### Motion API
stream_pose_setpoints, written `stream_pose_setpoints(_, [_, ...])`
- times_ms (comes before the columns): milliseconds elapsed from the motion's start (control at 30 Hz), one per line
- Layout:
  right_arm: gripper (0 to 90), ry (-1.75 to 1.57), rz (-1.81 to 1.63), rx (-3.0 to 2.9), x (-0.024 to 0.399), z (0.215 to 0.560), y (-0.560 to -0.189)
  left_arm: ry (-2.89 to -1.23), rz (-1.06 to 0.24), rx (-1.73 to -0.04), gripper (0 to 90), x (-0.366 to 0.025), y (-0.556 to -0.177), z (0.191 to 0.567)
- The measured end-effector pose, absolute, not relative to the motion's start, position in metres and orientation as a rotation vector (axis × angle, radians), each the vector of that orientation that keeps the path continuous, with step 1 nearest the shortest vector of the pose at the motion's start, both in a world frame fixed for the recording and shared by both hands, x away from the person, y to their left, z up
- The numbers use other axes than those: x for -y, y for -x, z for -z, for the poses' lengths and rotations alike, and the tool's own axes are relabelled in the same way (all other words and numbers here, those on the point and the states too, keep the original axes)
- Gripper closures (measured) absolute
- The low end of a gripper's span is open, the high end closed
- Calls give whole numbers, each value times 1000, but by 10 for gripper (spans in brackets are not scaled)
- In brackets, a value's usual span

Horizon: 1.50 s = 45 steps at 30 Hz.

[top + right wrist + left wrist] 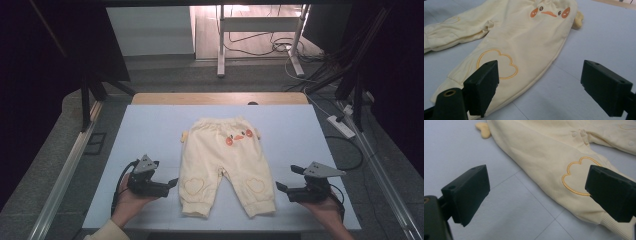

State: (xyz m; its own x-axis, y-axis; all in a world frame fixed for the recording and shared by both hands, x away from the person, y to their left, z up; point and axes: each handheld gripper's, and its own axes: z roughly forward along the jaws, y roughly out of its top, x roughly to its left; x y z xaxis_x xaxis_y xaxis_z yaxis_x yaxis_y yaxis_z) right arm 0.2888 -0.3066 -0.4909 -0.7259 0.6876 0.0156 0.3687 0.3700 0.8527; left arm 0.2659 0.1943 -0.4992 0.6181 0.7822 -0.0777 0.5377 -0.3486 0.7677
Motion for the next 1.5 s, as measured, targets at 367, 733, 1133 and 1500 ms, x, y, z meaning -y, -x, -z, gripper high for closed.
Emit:
stream_pose_setpoints(367, [156, -924, -1290, -2295, 306, 491, -288, -2034, -389, -1045, 59, -196, -267, 499])
stream_pose_setpoints(733, [156, -920, -1285, -2300, 306, 491, -288, -2031, -389, -1045, 62, -196, -268, 499])
stream_pose_setpoints(1133, [158, -907, -1301, -2294, 301, 491, -286, -2035, -390, -1041, 63, -195, -270, 498])
stream_pose_setpoints(1500, [159, -907, -1317, -2299, 296, 490, -287, -2018, -377, -1037, 64, -188, -281, 492])
